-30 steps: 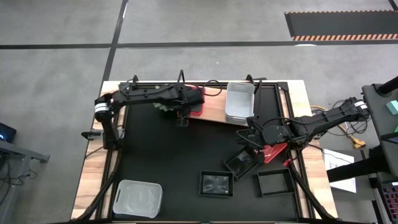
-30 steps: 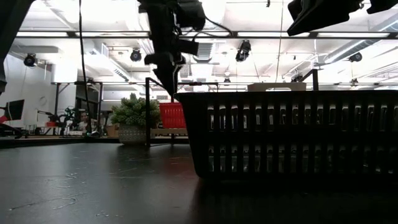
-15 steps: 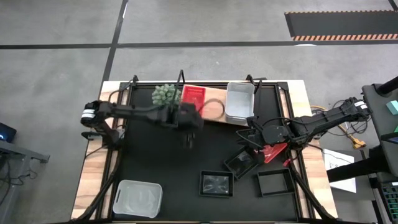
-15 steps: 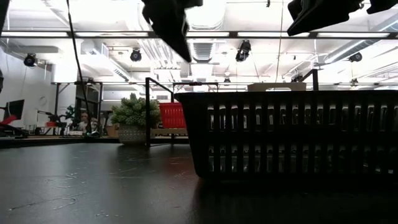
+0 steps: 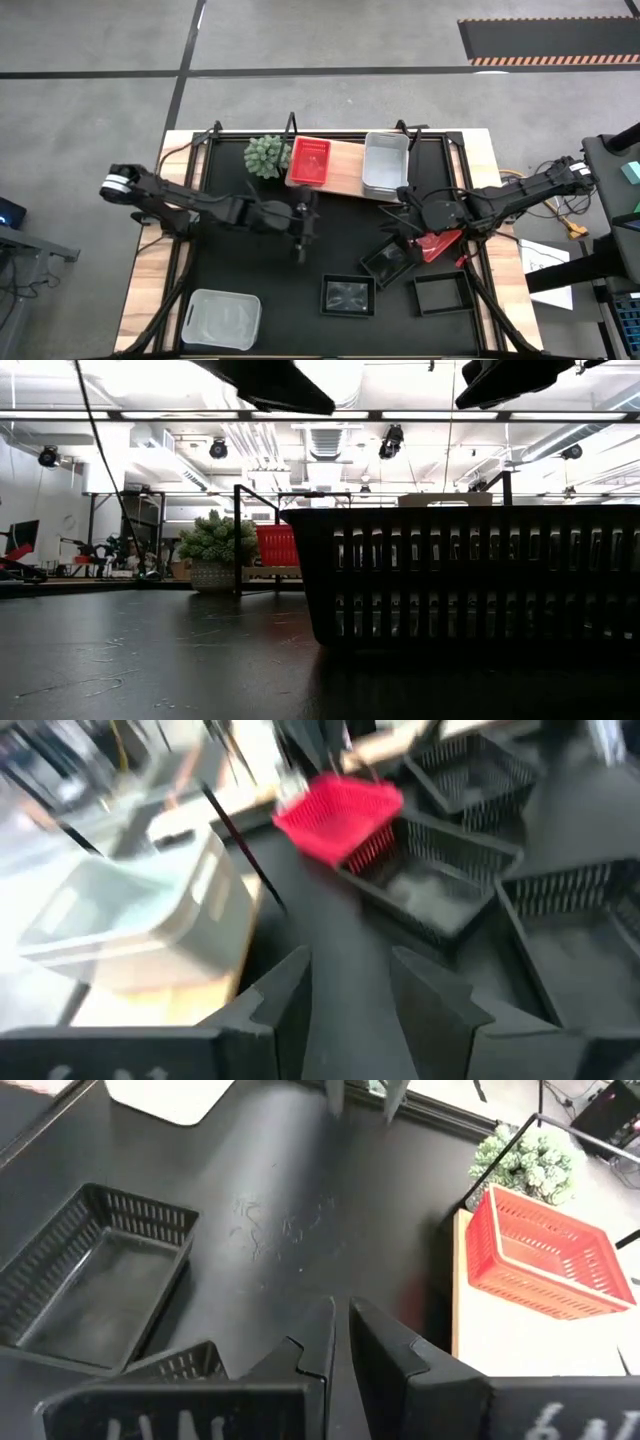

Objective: Stack baskets on shelf by color
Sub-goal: Put the top black basket on the shelf

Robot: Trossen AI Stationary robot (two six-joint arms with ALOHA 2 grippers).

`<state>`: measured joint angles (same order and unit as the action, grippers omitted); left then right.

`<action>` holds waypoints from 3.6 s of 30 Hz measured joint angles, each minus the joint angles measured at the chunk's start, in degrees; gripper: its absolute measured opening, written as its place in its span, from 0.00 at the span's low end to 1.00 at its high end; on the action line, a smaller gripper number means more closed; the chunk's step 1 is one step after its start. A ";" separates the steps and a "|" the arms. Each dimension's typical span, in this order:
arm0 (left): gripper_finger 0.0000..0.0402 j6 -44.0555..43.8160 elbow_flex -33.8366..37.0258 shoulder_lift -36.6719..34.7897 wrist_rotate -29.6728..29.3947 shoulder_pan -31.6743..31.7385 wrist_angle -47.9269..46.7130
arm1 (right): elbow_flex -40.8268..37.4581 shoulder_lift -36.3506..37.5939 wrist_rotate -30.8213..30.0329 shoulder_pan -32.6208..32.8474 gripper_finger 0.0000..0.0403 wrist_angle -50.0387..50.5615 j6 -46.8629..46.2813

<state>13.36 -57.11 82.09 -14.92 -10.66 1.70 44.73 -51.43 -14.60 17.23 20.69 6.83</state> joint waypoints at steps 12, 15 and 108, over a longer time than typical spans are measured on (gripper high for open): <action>0.30 4.13 15.97 -12.77 -9.93 1.28 22.11 | 0.03 -8.10 0.79 0.09 0.07 -9.79 -13.99; 0.30 4.14 16.45 -14.88 -11.06 1.33 22.43 | 0.05 -10.43 3.28 0.45 0.07 -9.50 -19.89; 0.30 5.32 25.60 -28.14 -10.82 1.14 21.33 | 50.84 -52.84 21.01 -2.01 0.04 33.00 -44.56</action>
<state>18.68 -31.51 53.95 -25.74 -9.52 23.03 95.57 -104.27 6.41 15.22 53.69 -37.74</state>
